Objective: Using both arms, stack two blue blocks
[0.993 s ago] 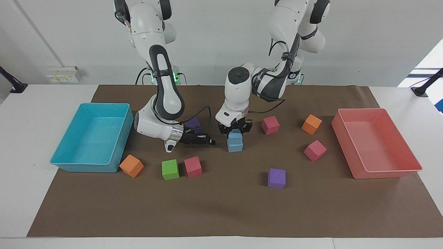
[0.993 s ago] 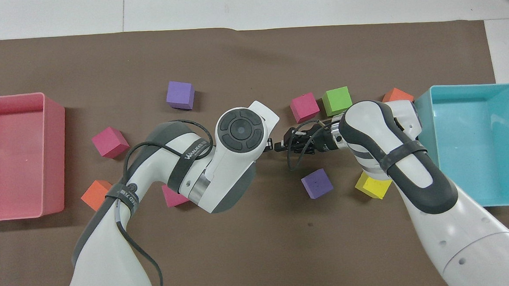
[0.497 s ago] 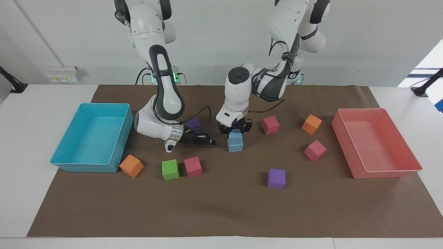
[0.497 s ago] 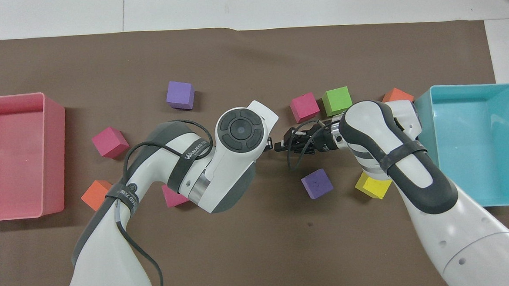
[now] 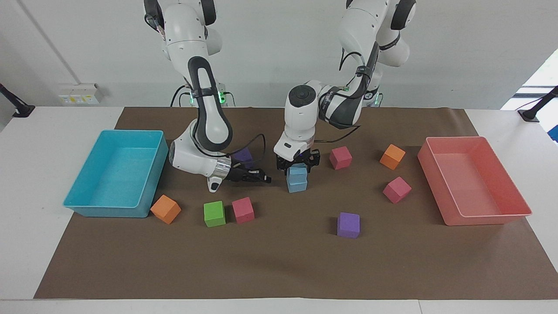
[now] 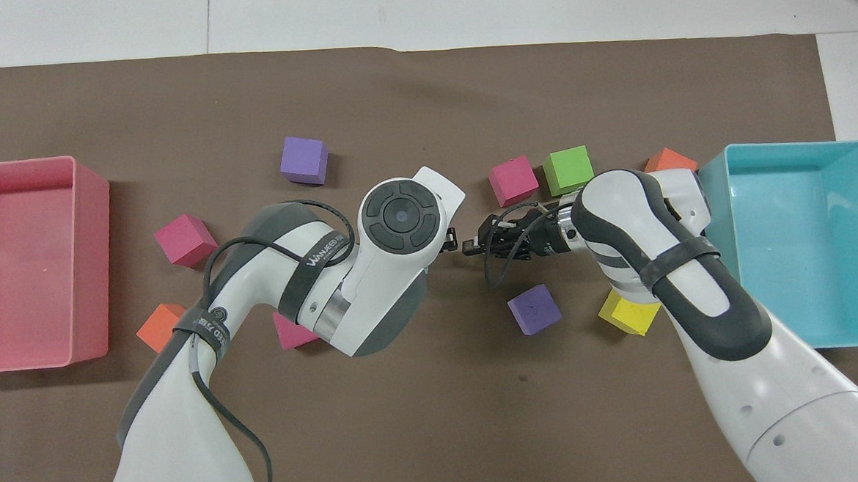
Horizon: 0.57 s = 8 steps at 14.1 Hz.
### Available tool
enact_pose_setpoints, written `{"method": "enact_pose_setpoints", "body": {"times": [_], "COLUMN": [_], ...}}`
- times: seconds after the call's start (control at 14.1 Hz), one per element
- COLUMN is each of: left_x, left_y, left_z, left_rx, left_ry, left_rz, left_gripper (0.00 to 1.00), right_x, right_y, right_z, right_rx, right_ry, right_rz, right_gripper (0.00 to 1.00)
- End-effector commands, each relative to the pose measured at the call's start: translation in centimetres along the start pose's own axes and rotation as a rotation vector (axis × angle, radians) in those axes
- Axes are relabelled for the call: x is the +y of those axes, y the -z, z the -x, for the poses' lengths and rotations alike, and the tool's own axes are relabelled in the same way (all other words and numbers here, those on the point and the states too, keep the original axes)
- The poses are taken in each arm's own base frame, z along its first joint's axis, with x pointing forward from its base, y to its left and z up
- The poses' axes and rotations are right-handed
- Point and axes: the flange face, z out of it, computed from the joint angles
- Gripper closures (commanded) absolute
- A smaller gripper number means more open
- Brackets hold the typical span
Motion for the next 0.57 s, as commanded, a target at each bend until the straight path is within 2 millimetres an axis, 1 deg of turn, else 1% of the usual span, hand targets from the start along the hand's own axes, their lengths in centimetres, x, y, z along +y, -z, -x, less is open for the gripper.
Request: {"method": "enact_pose_setpoints", "body": {"times": [0.0,0.14,0.21,0.35,0.43,0.5], "left_x": [-0.7,-1.3,-2.6,-3.6,-4.8,-5.8], "left_y": [1.0,2.8,4.1,5.8,7.1,8.3], "left_z": [-0.1,-0.4,-1.2,-1.2,-1.6,-1.6], "left_rx": [0.021,0.037,0.047,0.04,0.04,0.03], "left_ry": [0.001,-0.008,0.004,-0.014,-0.016,-0.029], "left_rz": [-0.011,0.001,0.008,-0.001,-0.001,-0.004], "left_gripper": [0.0,0.0,0.0,0.0,0.0,0.0], "right_x": [0.2,0.3,0.2,0.2,0.1,-0.5], "right_y": [-0.1,-0.1,-0.1,0.0,-0.1,0.2], "right_z": [0.0,0.0,0.0,-0.1,0.0,-0.1], "right_rx": [0.016,0.017,0.016,0.017,0.015,0.017], "right_ry": [0.013,0.011,0.013,0.016,0.022,0.033], "right_rz": [-0.022,-0.021,-0.022,-0.021,-0.019,-0.014], "right_gripper": [1.0,1.0,1.0,1.0,1.0,1.0]}}
